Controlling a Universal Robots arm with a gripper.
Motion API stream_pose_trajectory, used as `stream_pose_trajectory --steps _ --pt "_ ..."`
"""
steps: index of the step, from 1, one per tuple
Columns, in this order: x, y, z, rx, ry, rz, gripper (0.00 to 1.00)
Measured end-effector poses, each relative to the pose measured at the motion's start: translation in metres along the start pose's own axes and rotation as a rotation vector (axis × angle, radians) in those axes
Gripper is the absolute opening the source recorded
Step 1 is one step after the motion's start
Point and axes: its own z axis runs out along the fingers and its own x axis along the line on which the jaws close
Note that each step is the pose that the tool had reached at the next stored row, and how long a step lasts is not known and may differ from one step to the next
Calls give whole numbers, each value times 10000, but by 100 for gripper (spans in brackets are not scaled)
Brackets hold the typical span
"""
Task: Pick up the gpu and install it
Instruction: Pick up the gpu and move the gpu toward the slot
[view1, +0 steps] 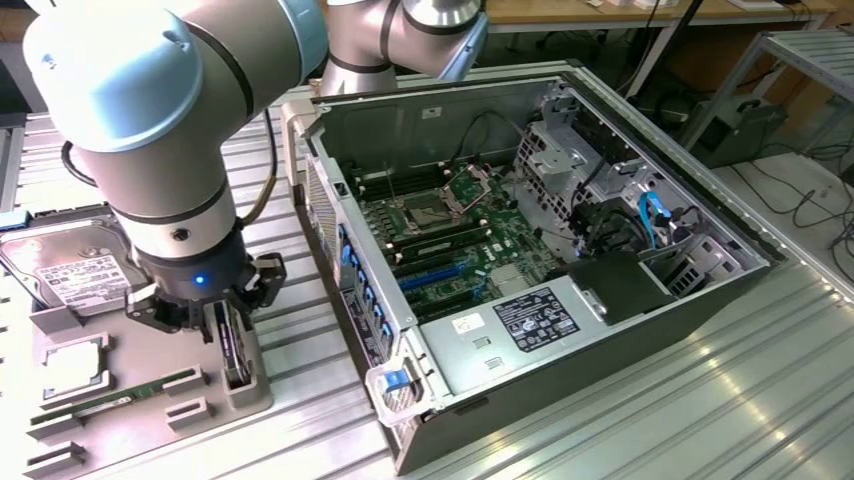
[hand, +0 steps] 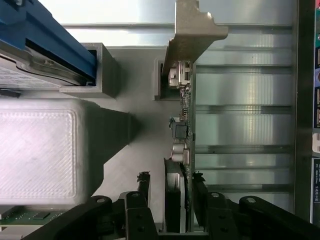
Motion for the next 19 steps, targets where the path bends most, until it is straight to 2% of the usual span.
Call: stream_pose_trajectory --steps 10,11,14,15,19 --pt "0 31 21 2 1 0 44" --pt "0 31 22 6 0 0 36" --pt "-1 32 25 22 -1 0 35" --pt "-2 32 25 28 0 0 29" --pt "-5 31 29 45 1 0 29"
